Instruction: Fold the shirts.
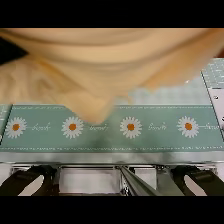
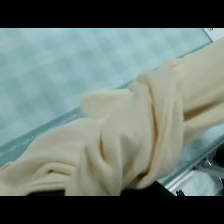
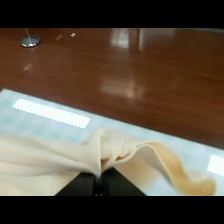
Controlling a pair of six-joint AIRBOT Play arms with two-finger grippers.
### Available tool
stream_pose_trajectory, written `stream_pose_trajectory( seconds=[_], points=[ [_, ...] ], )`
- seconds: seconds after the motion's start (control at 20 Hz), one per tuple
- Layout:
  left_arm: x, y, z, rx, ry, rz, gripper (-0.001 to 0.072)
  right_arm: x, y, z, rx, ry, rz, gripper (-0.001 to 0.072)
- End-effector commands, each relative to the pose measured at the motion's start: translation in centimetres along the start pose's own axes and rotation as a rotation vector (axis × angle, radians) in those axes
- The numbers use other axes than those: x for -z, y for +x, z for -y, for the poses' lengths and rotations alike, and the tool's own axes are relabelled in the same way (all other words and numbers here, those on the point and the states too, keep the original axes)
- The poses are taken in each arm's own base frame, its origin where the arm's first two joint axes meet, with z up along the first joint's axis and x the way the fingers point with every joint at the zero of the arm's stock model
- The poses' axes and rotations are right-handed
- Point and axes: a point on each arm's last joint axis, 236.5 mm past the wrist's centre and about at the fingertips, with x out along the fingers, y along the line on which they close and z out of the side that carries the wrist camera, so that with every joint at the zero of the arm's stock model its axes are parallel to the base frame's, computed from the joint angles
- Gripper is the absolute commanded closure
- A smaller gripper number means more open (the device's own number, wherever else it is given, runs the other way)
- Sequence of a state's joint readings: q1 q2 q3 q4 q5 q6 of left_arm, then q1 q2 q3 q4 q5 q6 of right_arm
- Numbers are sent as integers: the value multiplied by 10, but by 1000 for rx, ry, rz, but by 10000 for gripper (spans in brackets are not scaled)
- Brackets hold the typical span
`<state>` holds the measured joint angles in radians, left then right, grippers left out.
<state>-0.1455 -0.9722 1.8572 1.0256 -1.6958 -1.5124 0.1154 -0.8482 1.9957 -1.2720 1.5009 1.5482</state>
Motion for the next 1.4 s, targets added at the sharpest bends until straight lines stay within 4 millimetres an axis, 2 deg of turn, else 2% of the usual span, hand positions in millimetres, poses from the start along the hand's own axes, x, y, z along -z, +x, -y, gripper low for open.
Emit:
stream_pose_trajectory(
  seconds=[0.0,0.15,0.3,0.4,0.45,0.5,0.6,0.7,0.8,0.9,1.05,1.1,1.2,1.35],
  points=[
    [46,-5,15,-69,26,-164,682,44,-44,-8,21,18,-73,684],
    [54,-32,10,-189,19,-107,682,74,-67,-13,34,75,-111,684],
    [58,-58,12,-207,-14,-32,681,105,-80,-16,43,147,-174,684],
    [58,-56,9,-219,-18,-35,681,131,-71,-16,42,202,-248,684],
    [58,-46,4,-236,-21,-52,681,150,-60,-15,36,221,-310,683],
    [57,-32,-2,-256,-21,-71,681,172,-48,-12,38,244,-378,684],
    [53,13,-18,-295,-4,-101,680,224,-20,-2,53,290,-537,685],
    [39,66,-50,-399,12,-83,680,272,9,11,78,324,-655,685],
    [35,132,-70,-423,46,-88,680,311,41,29,123,344,-704,685],
    [46,199,-91,-431,46,-136,679,338,77,56,197,349,-699,685],
    [46,269,-130,-448,-56,-143,678,355,130,98,305,327,-707,685],
    [47,286,-143,-445,-99,-151,678,363,152,105,307,333,-717,685],
    [51,305,-170,-473,-168,-175,678,385,193,115,310,364,-749,684],
    [42,325,-185,-454,-231,-152,678,411,244,138,335,469,-821,684]
  ],
)
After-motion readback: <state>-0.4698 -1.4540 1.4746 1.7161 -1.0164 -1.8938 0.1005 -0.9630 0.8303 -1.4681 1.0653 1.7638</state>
